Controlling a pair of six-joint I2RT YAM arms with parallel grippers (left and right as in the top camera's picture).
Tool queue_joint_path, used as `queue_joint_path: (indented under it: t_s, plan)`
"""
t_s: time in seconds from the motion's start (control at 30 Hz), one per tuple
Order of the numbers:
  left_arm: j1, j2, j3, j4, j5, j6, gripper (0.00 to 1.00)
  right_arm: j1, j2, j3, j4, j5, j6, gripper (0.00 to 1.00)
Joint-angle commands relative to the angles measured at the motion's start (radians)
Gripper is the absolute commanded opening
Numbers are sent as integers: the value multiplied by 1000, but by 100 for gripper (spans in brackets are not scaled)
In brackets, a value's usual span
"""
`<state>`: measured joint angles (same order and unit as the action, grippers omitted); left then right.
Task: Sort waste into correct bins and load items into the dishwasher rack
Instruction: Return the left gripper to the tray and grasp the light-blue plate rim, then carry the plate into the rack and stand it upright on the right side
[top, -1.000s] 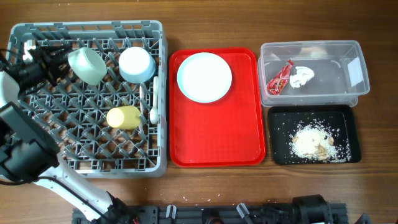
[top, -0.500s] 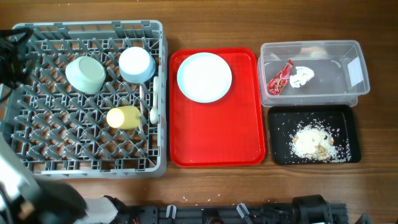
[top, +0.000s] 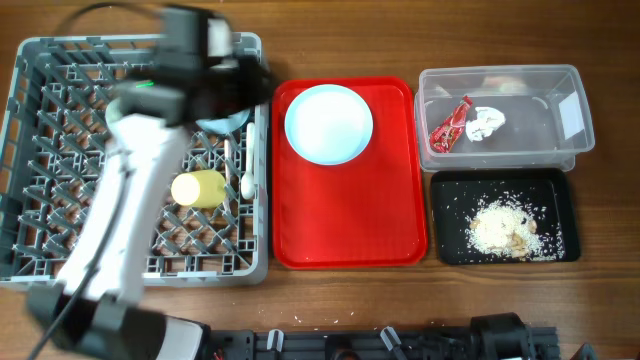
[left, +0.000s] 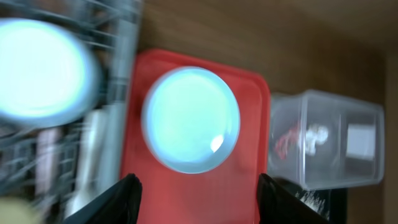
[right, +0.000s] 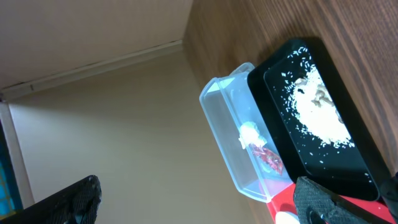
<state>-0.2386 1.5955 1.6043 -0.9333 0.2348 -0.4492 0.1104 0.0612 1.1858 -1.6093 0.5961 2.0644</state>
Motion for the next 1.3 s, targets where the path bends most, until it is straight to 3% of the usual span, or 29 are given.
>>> queue_joint_path:
  t_s: [0.0, 0.2, 0.33, 0.53, 0.7, 0.73, 0.77, 0.83, 0.97, 1.13, 1.27]
  plan:
    - [-184, 165, -15, 65, -69, 31, 61, -1, -6, -2, 2, 10, 7, 100]
    - [-360, 445, -15, 251, -71, 31, 64, -1, -6, -2, 2, 10, 7, 100]
    - [-410, 549, -15, 371, -80, 32, 66, -1, -6, -2, 2, 10, 7, 100]
    - [-450, 618, -15, 392, -272, 31, 63, -1, -6, -2, 2, 10, 7, 100]
    - [-477, 686, -15, 392, -284, 32, 45, -1, -6, -2, 2, 10, 7, 100]
    - [-480, 689, -15, 391, -290, 37, 33, -1, -6, -2, 2, 10, 7, 100]
    - [-480, 689, -14, 391, -290, 59, 13, -1, -6, -2, 2, 10, 7, 100]
    - [-478, 658, -5, 386, -290, 99, 4, -1, -6, -2, 2, 10, 7, 100]
    - [-472, 487, 35, 332, -293, 103, 4, -1, -6, -2, 2, 10, 7, 100]
    - [-461, 127, 40, 265, -285, 102, 4, -1, -6, -2, 2, 10, 7, 100]
    - [-404, -112, 40, 83, -169, 101, 4, -1, -6, -2, 2, 10, 7, 100]
